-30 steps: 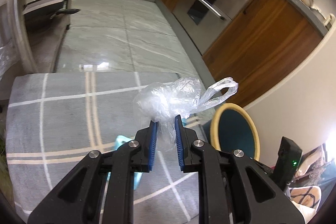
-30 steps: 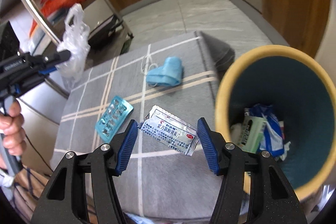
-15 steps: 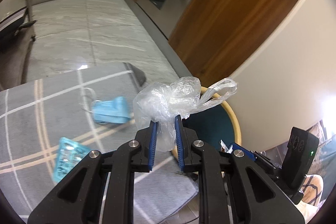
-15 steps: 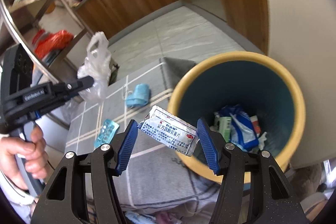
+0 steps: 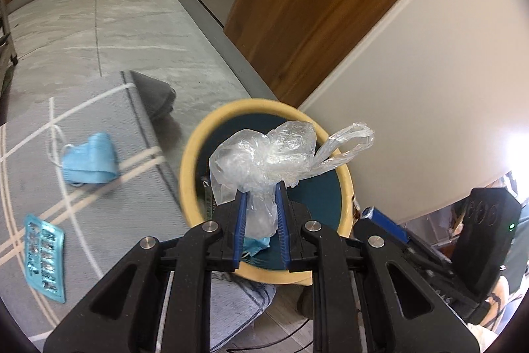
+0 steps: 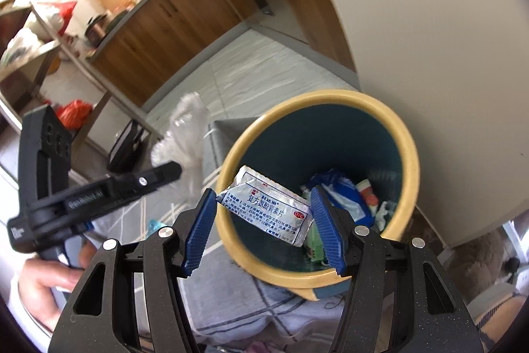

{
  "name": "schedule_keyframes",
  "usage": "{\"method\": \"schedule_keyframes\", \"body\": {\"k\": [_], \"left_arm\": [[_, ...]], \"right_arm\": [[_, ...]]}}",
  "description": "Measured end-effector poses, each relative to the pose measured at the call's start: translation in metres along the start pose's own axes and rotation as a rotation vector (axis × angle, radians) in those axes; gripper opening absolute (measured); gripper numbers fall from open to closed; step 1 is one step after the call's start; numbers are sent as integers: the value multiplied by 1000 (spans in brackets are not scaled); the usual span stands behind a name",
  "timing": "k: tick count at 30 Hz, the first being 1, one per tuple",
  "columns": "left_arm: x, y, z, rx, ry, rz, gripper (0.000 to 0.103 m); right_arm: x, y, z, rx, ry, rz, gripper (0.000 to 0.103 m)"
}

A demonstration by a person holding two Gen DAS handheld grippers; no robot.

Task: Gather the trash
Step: 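Carry the clear bag and white sachet over the bin and open both grippers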

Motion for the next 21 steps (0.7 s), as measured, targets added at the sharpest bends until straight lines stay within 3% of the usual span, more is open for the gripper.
{"method": "schedule_keyframes", "body": {"k": [11, 14, 16, 21], "left_arm": [[65, 6, -18, 118, -17, 112, 20], [71, 8, -16, 121, -24, 126, 30], [71, 8, -15, 119, -24, 121, 46], [58, 1, -13, 131, -42, 90, 63]], "right_arm": [[5, 0, -28, 99, 39, 2, 60], [8, 1, -32, 112, 50, 5, 60], [9, 3, -36, 122, 56, 8, 60], [14, 2, -41, 140, 59, 21, 60]]}}
Point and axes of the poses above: each gripper's, at about its wrist camera, not at the fingertips, and x roughly the way its jaws point, z to its left, y to its underside, the point moved 4 cm from there along x, roughly the way its jaws point, and after that the axes turned 10 degrees about y, right-handed, at the moved point
